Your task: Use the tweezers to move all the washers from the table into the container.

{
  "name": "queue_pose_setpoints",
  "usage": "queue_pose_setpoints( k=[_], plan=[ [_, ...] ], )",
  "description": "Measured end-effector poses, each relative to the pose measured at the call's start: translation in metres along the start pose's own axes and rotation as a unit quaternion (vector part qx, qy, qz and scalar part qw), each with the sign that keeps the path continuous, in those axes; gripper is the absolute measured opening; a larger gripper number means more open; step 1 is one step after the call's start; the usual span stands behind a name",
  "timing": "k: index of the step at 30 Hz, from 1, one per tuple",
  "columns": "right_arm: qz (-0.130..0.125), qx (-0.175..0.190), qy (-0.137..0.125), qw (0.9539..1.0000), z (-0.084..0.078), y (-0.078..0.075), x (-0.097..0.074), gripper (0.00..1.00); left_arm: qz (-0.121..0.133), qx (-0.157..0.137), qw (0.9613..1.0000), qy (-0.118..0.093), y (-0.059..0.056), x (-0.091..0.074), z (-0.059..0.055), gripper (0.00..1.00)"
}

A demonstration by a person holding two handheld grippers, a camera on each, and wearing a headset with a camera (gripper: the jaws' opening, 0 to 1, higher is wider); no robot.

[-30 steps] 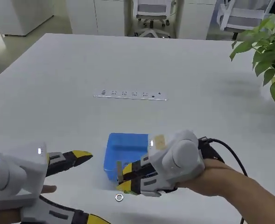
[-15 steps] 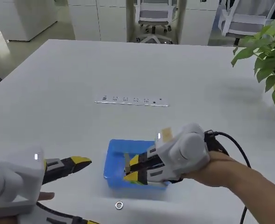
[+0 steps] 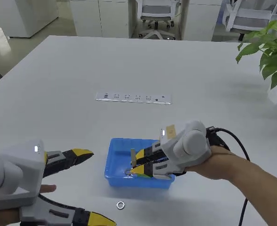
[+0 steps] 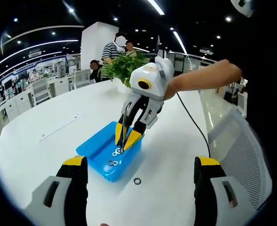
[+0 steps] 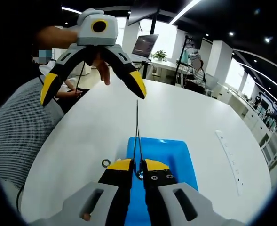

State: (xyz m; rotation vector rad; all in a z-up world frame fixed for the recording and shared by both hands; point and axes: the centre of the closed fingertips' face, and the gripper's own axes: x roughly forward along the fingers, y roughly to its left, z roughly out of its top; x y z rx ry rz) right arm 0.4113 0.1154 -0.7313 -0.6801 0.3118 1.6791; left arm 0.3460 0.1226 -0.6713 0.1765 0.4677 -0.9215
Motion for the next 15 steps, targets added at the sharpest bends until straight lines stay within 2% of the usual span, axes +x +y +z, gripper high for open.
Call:
queue_pose_setpoints(
  k=[5, 9, 15],
  plan=[
    [0.004, -0.003, 0.005, 1.0000, -0.008, -0.004, 0.006, 0.10, 0.004, 0.007, 1.0000, -0.001, 0.005, 0.004, 0.003, 0.97],
    [0.007, 0.002, 0.004, 1.0000, -0.012, -0.008, 0.010, 0.10, 0.010, 0.012, 0.9999, -0.004, 0.014, 0.008, 0.007, 0.90],
    [0.016, 0.013, 0.007, 0.9998, -0.020, -0.007, 0.016, 0.10, 0.005, 0.030, 0.9995, -0.005, 0.026, 0.016, 0.014, 0.76]
  ],
)
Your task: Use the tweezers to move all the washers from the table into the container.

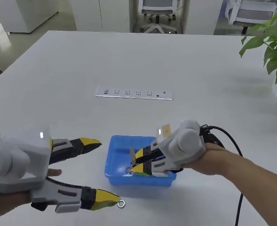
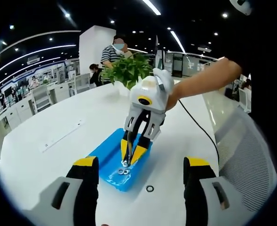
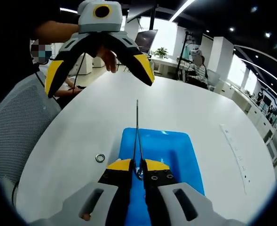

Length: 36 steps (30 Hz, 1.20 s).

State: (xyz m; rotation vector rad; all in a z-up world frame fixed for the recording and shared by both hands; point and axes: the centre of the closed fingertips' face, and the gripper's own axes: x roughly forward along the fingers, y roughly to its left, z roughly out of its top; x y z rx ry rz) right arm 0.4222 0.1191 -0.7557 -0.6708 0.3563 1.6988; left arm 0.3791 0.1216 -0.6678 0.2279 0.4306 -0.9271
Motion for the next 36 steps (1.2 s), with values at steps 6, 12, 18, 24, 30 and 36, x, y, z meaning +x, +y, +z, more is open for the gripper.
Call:
queue_pose_setpoints(
  k=[6, 12, 18, 24, 30, 36],
  plan=[
    [-0.001, 0.010, -0.002, 0.9999, -0.004, -0.004, 0.002, 0.10, -0.011, 0.010, 0.9999, 0.005, 0.007, 0.013, 0.004, 0.63],
    [-0.002, 0.016, -0.004, 0.9999, -0.006, -0.005, 0.003, 0.10, -0.022, 0.021, 0.9995, 0.007, 0.012, 0.023, 0.007, 0.53],
    [-0.003, 0.022, -0.004, 0.9998, -0.010, -0.008, 0.004, 0.10, -0.030, 0.030, 0.9990, 0.012, 0.019, 0.033, 0.008, 0.42],
    [-0.002, 0.023, -0.001, 0.9997, -0.014, -0.009, 0.005, 0.10, -0.032, 0.049, 0.9981, 0.020, 0.032, 0.046, 0.007, 0.28],
    [0.001, 0.025, -0.001, 0.9997, -0.016, -0.009, 0.006, 0.10, -0.041, 0.062, 0.9969, 0.026, 0.038, 0.058, 0.007, 0.20],
    [0.001, 0.023, -0.001, 0.9997, -0.017, -0.010, 0.006, 0.11, -0.064, 0.066, 0.9951, 0.037, 0.034, 0.066, 0.001, 0.13]
  ],
)
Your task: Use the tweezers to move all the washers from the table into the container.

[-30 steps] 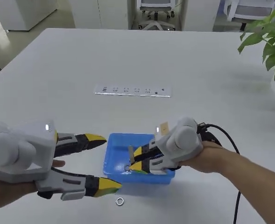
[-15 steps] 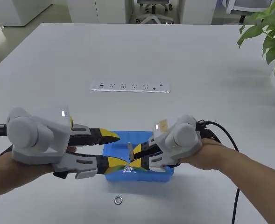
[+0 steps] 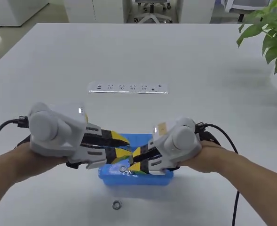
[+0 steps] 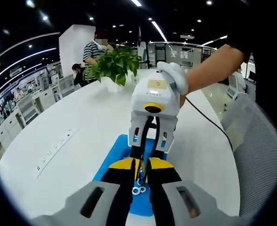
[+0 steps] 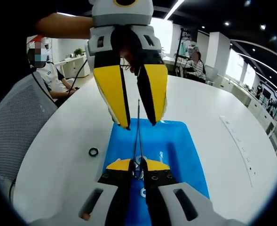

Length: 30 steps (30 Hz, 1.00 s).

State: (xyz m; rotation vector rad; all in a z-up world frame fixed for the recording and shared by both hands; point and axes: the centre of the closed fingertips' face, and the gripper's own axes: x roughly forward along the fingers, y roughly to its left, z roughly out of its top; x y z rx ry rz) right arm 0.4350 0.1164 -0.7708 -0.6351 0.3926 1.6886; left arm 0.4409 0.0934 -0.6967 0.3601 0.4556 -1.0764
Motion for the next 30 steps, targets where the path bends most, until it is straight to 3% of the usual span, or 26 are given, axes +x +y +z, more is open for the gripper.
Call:
queue_pose_setpoints(
  k=[6, 14, 24, 30],
  plan=[
    [0.001, -0.002, 0.000, 1.0000, -0.0001, 0.0005, -0.0003, 0.11, -0.009, 0.009, 0.9999, 0.011, -0.0017, 0.0033, -0.0068, 0.07],
    [-0.001, -0.008, 0.003, 1.0000, -0.0007, -0.0008, -0.0002, 0.13, -0.008, 0.020, 0.9997, 0.008, 0.0000, 0.0036, -0.0065, 0.06],
    [-0.002, -0.008, 0.006, 0.9999, -0.0009, -0.0005, -0.0011, 0.15, -0.009, 0.027, 0.9995, 0.010, -0.0061, 0.0053, -0.0001, 0.05],
    [-0.008, -0.003, 0.005, 1.0000, 0.0002, -0.0026, -0.0035, 0.18, -0.008, 0.024, 0.9996, 0.008, -0.0016, 0.0038, -0.0005, 0.05]
  ],
)
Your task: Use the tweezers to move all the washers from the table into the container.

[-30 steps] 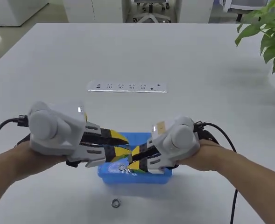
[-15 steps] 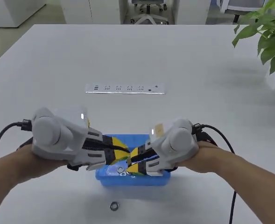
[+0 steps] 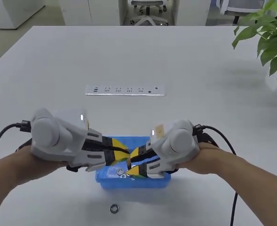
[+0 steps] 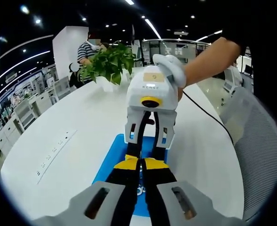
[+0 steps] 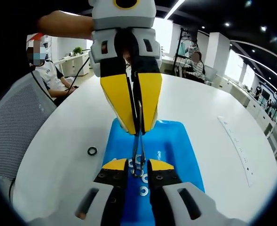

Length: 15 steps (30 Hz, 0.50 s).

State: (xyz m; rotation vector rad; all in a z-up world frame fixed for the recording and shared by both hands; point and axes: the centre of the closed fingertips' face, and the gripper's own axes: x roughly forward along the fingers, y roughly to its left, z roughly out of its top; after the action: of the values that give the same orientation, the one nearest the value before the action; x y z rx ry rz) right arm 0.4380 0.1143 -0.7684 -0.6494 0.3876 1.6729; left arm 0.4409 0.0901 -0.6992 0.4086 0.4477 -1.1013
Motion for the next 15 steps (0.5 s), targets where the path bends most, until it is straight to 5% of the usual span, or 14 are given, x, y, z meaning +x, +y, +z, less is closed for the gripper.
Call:
queue_pose_setpoints(
  k=[15],
  plan=[
    [-0.022, 0.021, -0.002, 0.9995, 0.005, -0.001, -0.015, 0.24, 0.009, 0.003, 0.9999, -0.003, 0.002, -0.011, 0.012, 0.05]
  ],
)
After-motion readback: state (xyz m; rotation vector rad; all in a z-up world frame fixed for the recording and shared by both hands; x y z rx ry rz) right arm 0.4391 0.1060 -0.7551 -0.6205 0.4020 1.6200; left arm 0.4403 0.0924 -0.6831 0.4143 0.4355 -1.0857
